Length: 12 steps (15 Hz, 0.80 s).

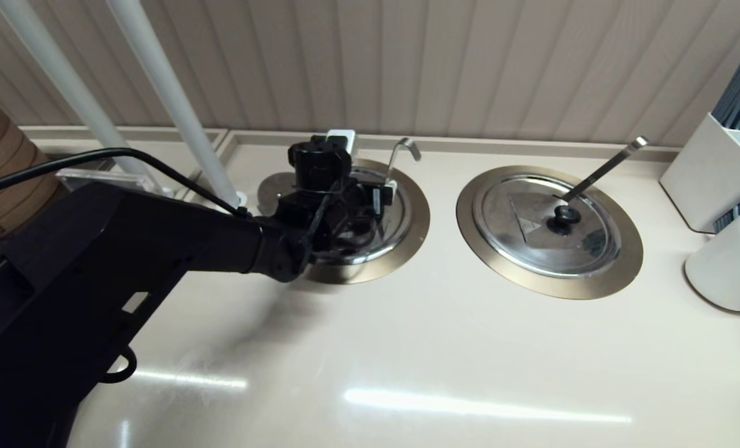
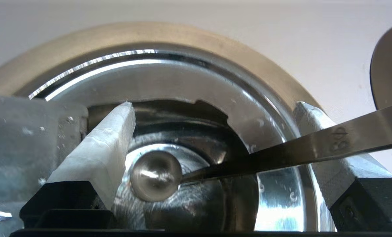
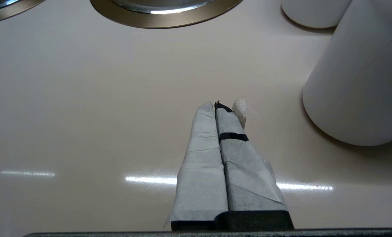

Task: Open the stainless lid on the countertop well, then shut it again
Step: Stir with a spoon

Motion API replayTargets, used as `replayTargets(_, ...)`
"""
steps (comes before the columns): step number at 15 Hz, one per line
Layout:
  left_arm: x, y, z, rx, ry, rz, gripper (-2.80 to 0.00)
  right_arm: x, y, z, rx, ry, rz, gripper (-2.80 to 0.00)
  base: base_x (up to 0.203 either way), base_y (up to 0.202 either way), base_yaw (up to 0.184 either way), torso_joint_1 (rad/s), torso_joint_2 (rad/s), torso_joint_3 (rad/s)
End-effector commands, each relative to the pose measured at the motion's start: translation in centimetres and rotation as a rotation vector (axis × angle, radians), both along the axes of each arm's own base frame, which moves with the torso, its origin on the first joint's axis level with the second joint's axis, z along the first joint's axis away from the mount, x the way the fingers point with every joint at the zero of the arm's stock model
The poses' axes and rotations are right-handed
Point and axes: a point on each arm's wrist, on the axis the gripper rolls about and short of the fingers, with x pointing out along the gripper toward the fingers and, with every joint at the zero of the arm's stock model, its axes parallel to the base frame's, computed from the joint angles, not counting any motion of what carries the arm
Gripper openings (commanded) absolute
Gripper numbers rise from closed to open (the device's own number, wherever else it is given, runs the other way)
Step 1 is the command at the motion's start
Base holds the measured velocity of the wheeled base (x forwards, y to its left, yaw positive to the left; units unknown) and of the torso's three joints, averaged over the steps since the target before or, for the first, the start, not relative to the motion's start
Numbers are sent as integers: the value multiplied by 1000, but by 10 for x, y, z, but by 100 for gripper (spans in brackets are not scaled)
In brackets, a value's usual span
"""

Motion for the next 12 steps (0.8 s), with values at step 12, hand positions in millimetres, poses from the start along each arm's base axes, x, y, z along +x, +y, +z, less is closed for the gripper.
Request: replayTargets(12,64,13,-21,-23,-58,-33,0,0,0,-1,0,4,0,-280,0,0,0,0,0,0)
